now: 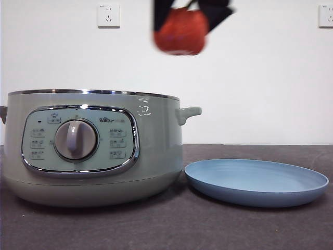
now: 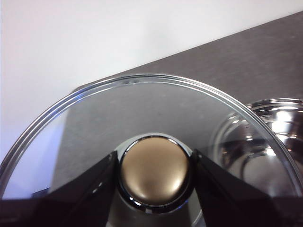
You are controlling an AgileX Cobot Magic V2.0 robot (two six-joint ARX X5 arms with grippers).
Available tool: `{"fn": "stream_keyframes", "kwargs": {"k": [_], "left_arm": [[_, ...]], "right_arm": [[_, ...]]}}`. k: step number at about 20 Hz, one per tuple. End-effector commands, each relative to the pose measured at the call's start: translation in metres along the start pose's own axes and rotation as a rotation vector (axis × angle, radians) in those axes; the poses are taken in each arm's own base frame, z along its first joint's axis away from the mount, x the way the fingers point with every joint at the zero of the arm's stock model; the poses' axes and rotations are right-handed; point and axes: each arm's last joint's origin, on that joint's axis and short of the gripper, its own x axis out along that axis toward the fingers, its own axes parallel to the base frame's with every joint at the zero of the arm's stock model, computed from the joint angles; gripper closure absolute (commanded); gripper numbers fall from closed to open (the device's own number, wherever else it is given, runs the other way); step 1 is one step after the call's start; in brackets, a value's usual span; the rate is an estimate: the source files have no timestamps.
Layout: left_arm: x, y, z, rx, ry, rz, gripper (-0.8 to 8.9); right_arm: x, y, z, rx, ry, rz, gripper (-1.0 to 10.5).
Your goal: Take the pumpkin out from the steamer,put the pumpkin in the blue plate,close the lid
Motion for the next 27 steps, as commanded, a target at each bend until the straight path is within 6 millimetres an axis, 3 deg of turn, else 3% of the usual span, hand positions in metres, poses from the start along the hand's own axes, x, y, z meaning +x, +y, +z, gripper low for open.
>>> {"fn": "stream_keyframes", "kwargs": {"k": [1, 5, 8, 16, 18, 27], "left_arm": [[-0.002, 0.001, 0.009, -0.021, -0.071, -0.032, 8.22], [0.004, -0.003, 0.011, -0.014, -0.057, -0.044, 8.22], [0.006, -0.004, 0.011, -0.012, -0.055, -0.051, 8.22], [0.005, -0.005, 0.015, -0.028, -0.095, -0.096, 8.22], [0.005, -0.006, 0.016, -0.029, -0.102, -0.123, 8.22], [0.005, -0.006, 0.017, -0.033, -0.110, -0.144, 8.22]], "right_arm": [[-0.008, -0.012, -0.012, 0.108, 0.058, -0.047, 9.6], [-0.012, -0.018, -0.039, 0.215, 0.111, -0.246, 9.6], [-0.001, -0.016, -0.064, 0.240, 0.078, -0.257, 9.6], [0.074, -0.020, -0.124, 0.299, 0.036, -0.267, 9.6], [0.093, -0.024, -0.132, 0.314, -0.005, -0.273, 9.6], [0.122, -0.040, -0.133, 0.357, -0.004, -0.224, 9.5]]}}
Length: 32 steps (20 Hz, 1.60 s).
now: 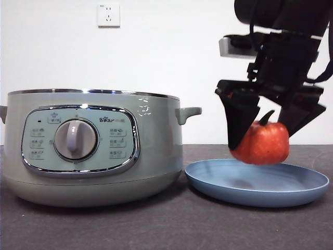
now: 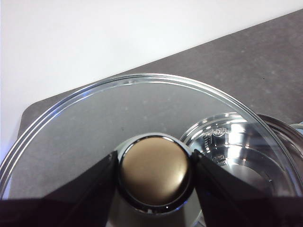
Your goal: Take the pumpkin out from the steamer,put the pumpkin in the blue plate,close the lid
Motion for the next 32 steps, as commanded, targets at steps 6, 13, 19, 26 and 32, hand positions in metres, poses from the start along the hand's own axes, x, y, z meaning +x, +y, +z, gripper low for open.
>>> {"fn": "stream_keyframes", "kwargs": {"k": [6, 13, 19, 26, 32], "left_arm": [[-0.007, 0.002, 0.006, -0.013, -0.070, -0.035, 8.22], [-0.007, 0.001, 0.006, -0.013, -0.068, -0.044, 8.22], [0.011, -0.007, 0.010, -0.003, -0.034, -0.125, 8.22], [0.061, -0.027, 0.019, 0.017, 0.045, -0.234, 8.22], [0.105, -0.044, 0.016, 0.015, 0.156, -0.322, 8.22]], "right_arm": [[0.037, -0.001, -0.006, 0.025, 0.102, 0.005, 9.3], [0.039, -0.002, -0.006, 0.062, 0.109, 0.000, 4.3], [0.028, -0.002, -0.004, 0.068, 0.076, 0.004, 4.4], [-0.047, -0.011, 0.003, 0.093, -0.173, 0.017, 4.4], [-0.113, -0.029, -0.007, 0.149, -0.405, -0.005, 4.4]]}}
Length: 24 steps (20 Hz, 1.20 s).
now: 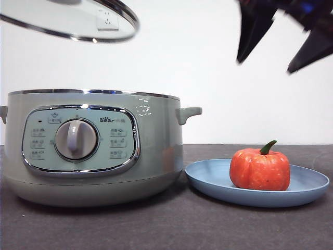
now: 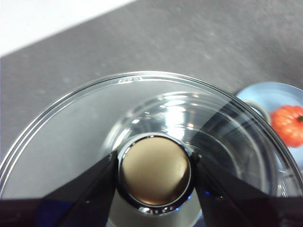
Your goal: Take the pumpkin out from the steamer,put the pumpkin in the blue plate,close the lid
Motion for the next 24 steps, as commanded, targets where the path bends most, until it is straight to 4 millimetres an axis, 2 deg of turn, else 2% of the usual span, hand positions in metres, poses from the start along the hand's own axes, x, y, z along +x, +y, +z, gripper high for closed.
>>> {"fn": "stream_keyframes", "kwargs": {"k": [1, 7, 14, 18, 24], "left_arm": [[0.011, -0.001, 0.008, -0.012, -0.024, -0.036, 8.22], [0.058, -0.004, 0.011, -0.013, 0.051, -0.062, 8.22], [0.096, -0.010, 0.006, -0.011, 0.141, -0.118, 8.22], [0.108, -0.012, 0.004, -0.008, 0.173, -0.125, 8.22], [0.109, -0.013, 0.001, -0.006, 0.201, -0.129, 8.22]], "right_arm": [[-0.017, -0.007, 0.002, 0.027, -0.063, -0.018, 4.4], [-0.046, -0.020, 0.003, 0.065, -0.162, -0.054, 4.4], [-0.047, -0.020, 0.002, 0.066, -0.160, -0.056, 4.4], [-0.047, -0.021, 0.002, 0.067, -0.162, -0.082, 4.4], [-0.047, -0.021, 0.002, 0.067, -0.162, -0.079, 4.4]]}}
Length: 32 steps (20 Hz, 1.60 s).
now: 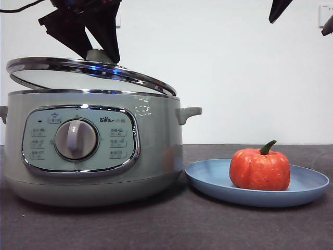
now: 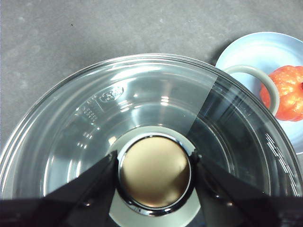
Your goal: Take the pumpkin out from the steamer,put the pumpkin in the blue plate,close the lid
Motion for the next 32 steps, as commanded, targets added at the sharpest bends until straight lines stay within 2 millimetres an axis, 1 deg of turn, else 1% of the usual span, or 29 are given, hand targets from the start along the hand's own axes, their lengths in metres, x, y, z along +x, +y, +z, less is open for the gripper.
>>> {"fn": "stream_keyframes", "kwargs": {"k": [1, 5, 11, 16, 17, 18, 19, 20, 21, 23, 25, 28, 30, 31, 32], "left_arm": [[-0.004, -0.001, 0.005, -0.002, -0.040, -0.010, 8.22], [-0.003, -0.002, 0.005, -0.001, -0.043, -0.012, 8.22], [0.012, -0.006, -0.008, 0.005, -0.005, -0.024, 8.22], [0.013, -0.008, -0.010, 0.011, 0.010, -0.027, 8.13], [0.013, -0.008, -0.010, 0.011, 0.013, -0.021, 7.84], [0.013, -0.008, -0.011, 0.010, 0.014, -0.021, 6.51], [0.013, -0.008, -0.011, 0.010, 0.015, -0.018, 4.72], [0.013, -0.007, -0.011, 0.007, 0.015, -0.017, 3.39], [0.013, -0.007, -0.011, 0.007, 0.015, -0.017, 3.23], [0.011, -0.007, -0.010, 0.008, 0.007, -0.017, 3.24], [0.002, -0.008, -0.009, 0.008, -0.019, -0.016, 3.24], [-0.024, -0.009, -0.011, 0.011, -0.075, -0.016, 3.27], [-0.048, -0.010, -0.017, 0.012, -0.095, -0.015, 3.90], [-0.060, -0.010, -0.022, 0.013, -0.106, -0.014, 4.48], [-0.073, -0.011, -0.027, 0.020, -0.119, -0.013, 5.53]], "right_arm": [[0.001, 0.000, -0.001, 0.006, 0.001, -0.005, 4.4], [0.001, 0.000, -0.001, 0.006, 0.001, -0.005, 4.4], [0.001, 0.000, -0.001, 0.007, 0.001, -0.004, 4.4], [0.001, 0.000, -0.001, 0.007, 0.001, -0.003, 4.4], [0.001, 0.000, -0.001, 0.007, 0.001, -0.003, 4.4], [0.001, 0.000, -0.001, 0.007, 0.001, -0.003, 4.4], [0.001, 0.000, -0.001, 0.007, 0.001, -0.002, 4.4], [0.001, 0.000, -0.001, 0.007, 0.002, -0.003, 4.4], [0.001, 0.000, -0.001, 0.007, 0.002, -0.003, 4.4], [0.001, 0.000, -0.001, 0.007, 0.002, -0.003, 4.4], [0.001, 0.000, -0.001, 0.007, 0.002, -0.002, 4.4], [-0.001, 0.000, -0.005, 0.000, 0.037, 0.001, 4.5], [-0.006, -0.001, -0.010, -0.031, 0.077, -0.002, 4.5], [-0.009, -0.002, -0.011, -0.039, 0.086, -0.003, 4.9], [-0.013, -0.002, -0.012, -0.039, 0.085, -0.002, 6.0]]}}
